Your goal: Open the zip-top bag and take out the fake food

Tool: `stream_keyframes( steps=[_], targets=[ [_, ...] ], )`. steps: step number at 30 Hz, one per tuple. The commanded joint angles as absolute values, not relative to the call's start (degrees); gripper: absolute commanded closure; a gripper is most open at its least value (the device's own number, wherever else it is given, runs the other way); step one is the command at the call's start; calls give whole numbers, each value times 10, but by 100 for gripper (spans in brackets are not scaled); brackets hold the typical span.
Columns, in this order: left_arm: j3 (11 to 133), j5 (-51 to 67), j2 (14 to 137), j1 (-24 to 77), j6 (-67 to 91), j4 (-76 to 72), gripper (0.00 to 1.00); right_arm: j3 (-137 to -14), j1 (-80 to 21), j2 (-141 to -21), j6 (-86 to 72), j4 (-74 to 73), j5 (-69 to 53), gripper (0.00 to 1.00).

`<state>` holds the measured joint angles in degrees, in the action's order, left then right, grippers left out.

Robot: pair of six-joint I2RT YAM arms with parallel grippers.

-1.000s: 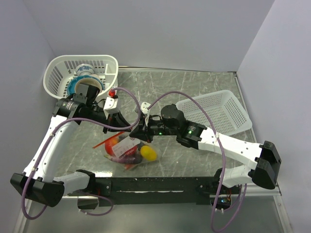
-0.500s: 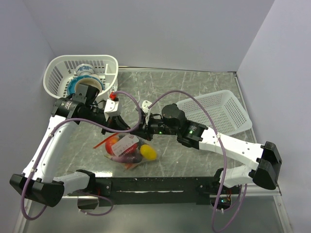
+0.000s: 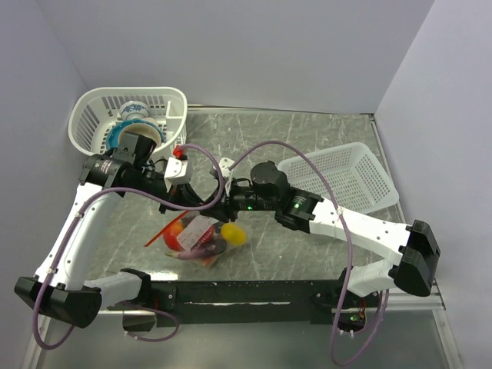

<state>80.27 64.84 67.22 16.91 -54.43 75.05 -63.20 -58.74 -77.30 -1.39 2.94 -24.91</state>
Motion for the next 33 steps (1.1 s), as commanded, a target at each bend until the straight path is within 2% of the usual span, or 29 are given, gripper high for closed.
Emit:
stream_keyframes(
  steps=[1, 3, 4, 7, 12, 23, 33],
  targets=[
    [826, 663, 657, 171, -557, 760, 99, -664, -592, -779, -4, 58, -261, 72],
    [827, 663, 657, 171, -555, 759, 99, -663, -592, -780, -5, 59, -264, 83],
    [828, 665, 655, 171, -555, 758, 99, -665, -592, -782, -6, 57, -265, 91],
    [829, 669, 657, 171, -552, 756, 98, -670, -592, -783, -6, 54, -266, 100],
    [823, 663, 653, 171, -550, 754, 98, -670, -591, -754, -5, 39, -215, 100],
    [788, 623, 642, 171, -541, 719, 98, -587, -569, -627, 10, 63, -129, 100],
    [715, 546, 642, 156, -557, 689, 98, -533, -526, -590, -13, 126, -48, 100]
  ],
)
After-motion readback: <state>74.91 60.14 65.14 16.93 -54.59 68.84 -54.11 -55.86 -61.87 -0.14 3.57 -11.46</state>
